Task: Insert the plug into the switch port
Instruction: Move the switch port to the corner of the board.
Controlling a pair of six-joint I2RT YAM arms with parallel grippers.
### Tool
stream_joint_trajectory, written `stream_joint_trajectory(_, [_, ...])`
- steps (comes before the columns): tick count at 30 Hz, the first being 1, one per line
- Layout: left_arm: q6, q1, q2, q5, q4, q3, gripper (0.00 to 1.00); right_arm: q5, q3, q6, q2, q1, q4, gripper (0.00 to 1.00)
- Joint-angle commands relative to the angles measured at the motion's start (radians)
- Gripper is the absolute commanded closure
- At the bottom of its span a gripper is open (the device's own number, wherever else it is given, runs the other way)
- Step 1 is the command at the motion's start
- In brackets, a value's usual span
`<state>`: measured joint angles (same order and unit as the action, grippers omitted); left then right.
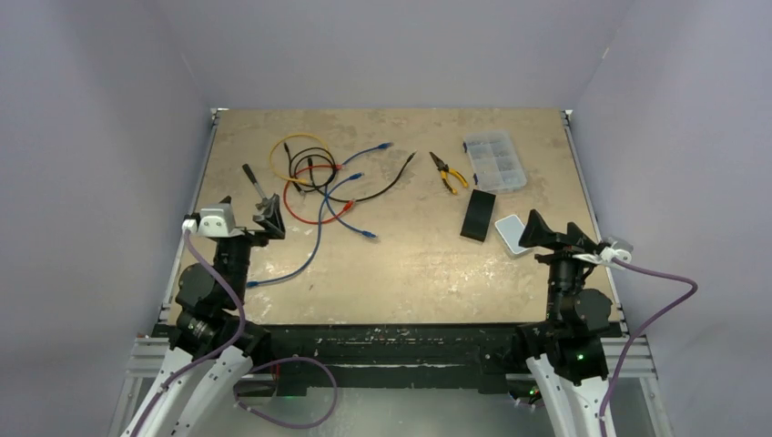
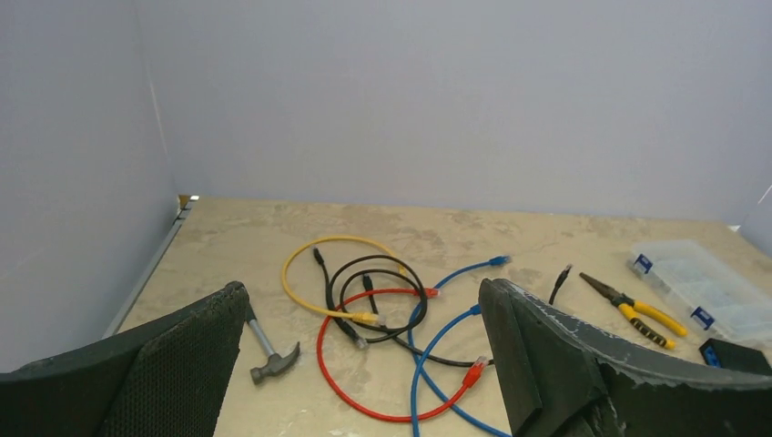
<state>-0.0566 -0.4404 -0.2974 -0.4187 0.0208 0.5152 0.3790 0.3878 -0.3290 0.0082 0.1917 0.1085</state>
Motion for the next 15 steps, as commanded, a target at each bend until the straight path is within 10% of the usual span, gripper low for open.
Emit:
stream_joint_trajectory(1, [-0.035, 0.003, 0.043, 0.029, 0.022, 0.041, 0.01, 0.064, 0.006, 0.003, -0.004, 0.004, -0.022, 0.01])
stream_joint_trajectory(15, [-0.028, -0.058, 0.149, 0.007, 0.035, 0.016, 0.01, 0.047, 0.345, -0.133, 0.462, 0.005, 0.164, 0.01])
